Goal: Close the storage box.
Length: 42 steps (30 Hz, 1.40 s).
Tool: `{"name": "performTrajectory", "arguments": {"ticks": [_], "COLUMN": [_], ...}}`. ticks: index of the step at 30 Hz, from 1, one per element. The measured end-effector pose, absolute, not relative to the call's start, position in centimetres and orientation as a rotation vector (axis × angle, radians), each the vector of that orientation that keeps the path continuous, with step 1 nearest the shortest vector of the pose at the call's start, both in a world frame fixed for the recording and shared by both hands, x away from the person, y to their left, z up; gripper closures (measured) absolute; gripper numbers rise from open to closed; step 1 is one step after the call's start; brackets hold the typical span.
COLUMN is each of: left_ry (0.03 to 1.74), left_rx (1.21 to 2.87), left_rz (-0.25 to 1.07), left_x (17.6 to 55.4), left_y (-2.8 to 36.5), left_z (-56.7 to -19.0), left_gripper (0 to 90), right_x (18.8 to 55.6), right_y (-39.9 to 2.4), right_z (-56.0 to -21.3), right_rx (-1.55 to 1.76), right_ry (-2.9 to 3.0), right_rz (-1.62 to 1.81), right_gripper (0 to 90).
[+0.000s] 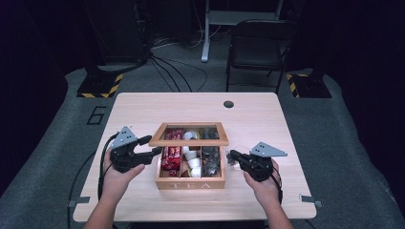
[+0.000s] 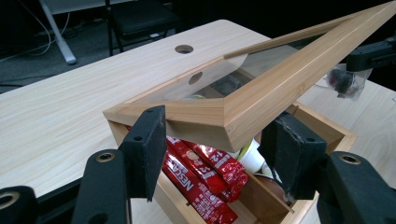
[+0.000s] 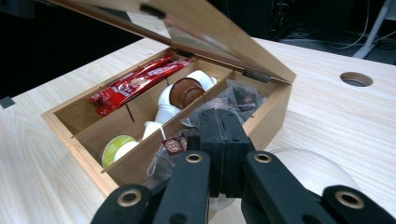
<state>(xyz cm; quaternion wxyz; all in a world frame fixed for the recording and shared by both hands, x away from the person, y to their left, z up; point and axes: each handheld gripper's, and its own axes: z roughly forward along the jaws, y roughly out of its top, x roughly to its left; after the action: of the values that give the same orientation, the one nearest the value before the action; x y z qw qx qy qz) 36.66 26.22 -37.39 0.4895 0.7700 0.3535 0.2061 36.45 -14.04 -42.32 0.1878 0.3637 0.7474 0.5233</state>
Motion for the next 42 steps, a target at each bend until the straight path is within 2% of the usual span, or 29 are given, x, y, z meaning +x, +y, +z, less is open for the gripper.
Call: {"name": "performTrajectory", "arguments": {"ticks": [27,42], "left_ry": [0.862,0.864], "left_rx": [1.877,1.873], "left_rz": [0.492,0.493], "left_x": [36.5,36.4], "left_y": [26.2,26.2], "left_z": [-37.5,-37.7], "left_gripper": [41.2,41.2], "right_x": [36.9,37.5], "right_y": [-18.9,-18.6], "right_z": [-41.5,-41.8], "right_rx": [1.158,1.153], "right_ry": [1.919,1.908], "right_rz": [1.417,1.414], "right_gripper": [90.0,90.0]}}
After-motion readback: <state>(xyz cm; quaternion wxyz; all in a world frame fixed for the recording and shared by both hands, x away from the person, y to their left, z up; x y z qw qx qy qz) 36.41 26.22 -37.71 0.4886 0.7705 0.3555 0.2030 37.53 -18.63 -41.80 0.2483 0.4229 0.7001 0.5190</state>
